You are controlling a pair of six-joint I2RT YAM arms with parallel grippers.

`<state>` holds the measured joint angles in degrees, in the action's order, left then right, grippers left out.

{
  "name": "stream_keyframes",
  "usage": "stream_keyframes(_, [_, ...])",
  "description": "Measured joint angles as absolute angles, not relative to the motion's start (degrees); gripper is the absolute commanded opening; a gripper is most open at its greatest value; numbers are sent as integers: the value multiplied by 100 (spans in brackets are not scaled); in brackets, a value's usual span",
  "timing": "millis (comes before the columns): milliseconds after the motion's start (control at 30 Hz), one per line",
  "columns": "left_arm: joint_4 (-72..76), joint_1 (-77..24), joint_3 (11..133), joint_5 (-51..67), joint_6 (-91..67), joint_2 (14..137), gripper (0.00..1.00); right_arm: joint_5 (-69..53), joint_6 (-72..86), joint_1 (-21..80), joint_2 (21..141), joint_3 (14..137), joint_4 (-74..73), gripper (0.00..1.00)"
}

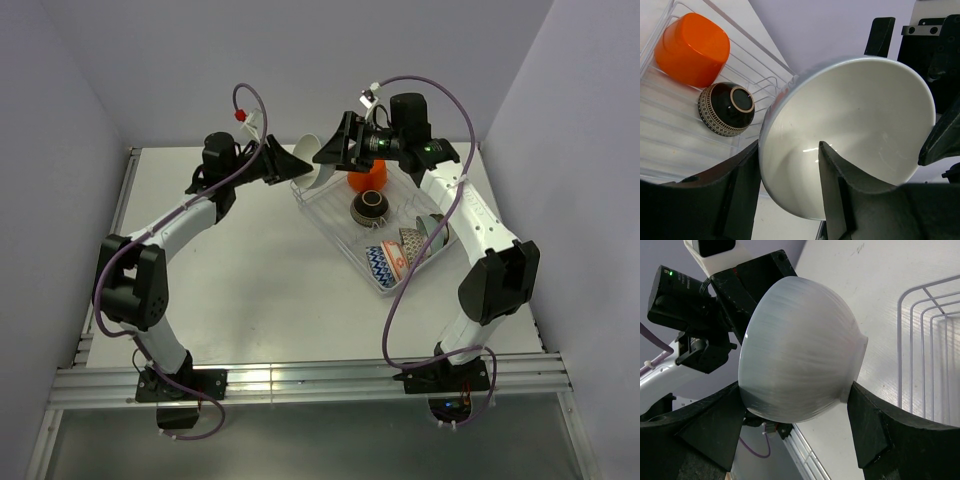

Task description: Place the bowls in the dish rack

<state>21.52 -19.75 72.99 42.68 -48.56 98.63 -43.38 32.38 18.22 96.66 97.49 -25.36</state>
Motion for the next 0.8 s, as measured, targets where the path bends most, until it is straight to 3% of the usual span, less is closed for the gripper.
stream_keyframes(133, [2154,-1975,7310,4270,-4860,9898,53,-4351,3260,1820,9673,9749,-2536,0])
stream_keyframes(467, [2110,-1975,7343,4235,-4851,9922,67,-4202,3087,1817,9673,9800,-2705,0])
stream_keyframes(800, [1758,-1975,7524,4104,-4689,9950,71,-3544,2609,1817,9679,9835,-3057,0])
